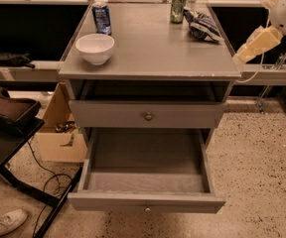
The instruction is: Place blue chip bag into middle drawer
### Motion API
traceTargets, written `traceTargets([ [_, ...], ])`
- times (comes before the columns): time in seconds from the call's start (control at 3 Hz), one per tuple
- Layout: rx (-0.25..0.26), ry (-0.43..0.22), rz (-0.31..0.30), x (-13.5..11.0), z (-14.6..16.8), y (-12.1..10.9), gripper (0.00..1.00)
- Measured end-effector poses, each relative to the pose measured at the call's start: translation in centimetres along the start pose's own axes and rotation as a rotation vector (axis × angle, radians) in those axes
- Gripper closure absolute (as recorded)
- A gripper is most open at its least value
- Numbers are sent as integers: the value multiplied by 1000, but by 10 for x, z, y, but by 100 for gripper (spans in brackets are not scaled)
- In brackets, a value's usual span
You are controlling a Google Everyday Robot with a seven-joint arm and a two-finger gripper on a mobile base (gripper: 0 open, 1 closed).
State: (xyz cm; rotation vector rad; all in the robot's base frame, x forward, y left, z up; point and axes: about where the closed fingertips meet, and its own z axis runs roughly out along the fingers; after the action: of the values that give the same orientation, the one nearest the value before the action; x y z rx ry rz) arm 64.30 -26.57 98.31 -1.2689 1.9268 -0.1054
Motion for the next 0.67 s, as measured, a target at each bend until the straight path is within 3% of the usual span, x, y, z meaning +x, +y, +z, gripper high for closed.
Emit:
traceTargets([
  [0.33,0,0,0,0,0,0,0],
  [0.67,11,-41,1,-3,18,-11,0],
])
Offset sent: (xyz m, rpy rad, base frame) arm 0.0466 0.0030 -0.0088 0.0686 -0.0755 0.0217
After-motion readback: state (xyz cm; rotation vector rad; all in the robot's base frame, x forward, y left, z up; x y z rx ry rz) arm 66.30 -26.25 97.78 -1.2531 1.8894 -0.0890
